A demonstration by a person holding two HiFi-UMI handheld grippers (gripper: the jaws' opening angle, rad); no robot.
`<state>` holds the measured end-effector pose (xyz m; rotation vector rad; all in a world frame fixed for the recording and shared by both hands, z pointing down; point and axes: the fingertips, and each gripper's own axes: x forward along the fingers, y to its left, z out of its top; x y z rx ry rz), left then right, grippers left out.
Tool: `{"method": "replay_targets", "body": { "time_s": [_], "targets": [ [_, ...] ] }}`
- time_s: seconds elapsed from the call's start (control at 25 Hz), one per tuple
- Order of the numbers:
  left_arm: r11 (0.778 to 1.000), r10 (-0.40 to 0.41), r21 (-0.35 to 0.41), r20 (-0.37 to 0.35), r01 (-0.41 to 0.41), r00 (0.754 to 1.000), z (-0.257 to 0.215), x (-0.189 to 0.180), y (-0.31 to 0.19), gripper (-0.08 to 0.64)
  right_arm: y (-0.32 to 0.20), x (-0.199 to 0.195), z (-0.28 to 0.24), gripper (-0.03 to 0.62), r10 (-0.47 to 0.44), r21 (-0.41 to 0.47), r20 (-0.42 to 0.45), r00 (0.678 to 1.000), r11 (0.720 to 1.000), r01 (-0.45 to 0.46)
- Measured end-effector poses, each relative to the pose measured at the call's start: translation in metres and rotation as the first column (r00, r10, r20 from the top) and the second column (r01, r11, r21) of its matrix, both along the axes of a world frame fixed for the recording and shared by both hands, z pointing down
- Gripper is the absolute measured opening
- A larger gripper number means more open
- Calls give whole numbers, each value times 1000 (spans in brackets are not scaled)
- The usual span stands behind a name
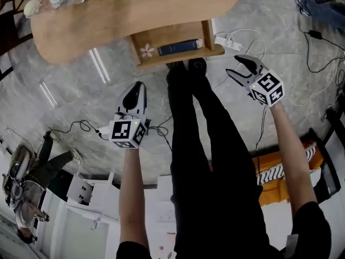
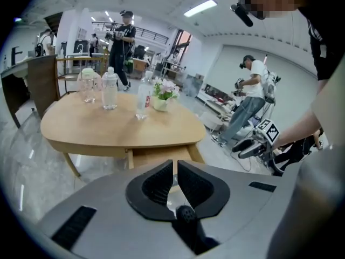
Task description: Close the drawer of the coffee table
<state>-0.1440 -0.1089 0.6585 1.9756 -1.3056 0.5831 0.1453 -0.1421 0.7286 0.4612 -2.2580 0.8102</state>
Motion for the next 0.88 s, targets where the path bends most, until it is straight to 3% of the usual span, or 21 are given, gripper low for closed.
{"method": "replay_targets", "body": {
  "time_s": [0.16, 0.6, 0.88],
  "targets": [
    [999, 20, -29, 25, -19, 999, 52, -13, -5, 29, -6, 8, 46, 217, -35, 13, -72, 997, 999, 36],
    [989, 68, -136, 122, -52, 990, 160, -46, 9, 226, -7, 13, 140, 239, -197, -5, -212, 957, 980, 201],
    [978, 101, -197, 132, -73, 986, 199, -53, 17, 299, -6, 10, 182, 239, -262, -14, -275, 925, 963, 269]
  ]
}}
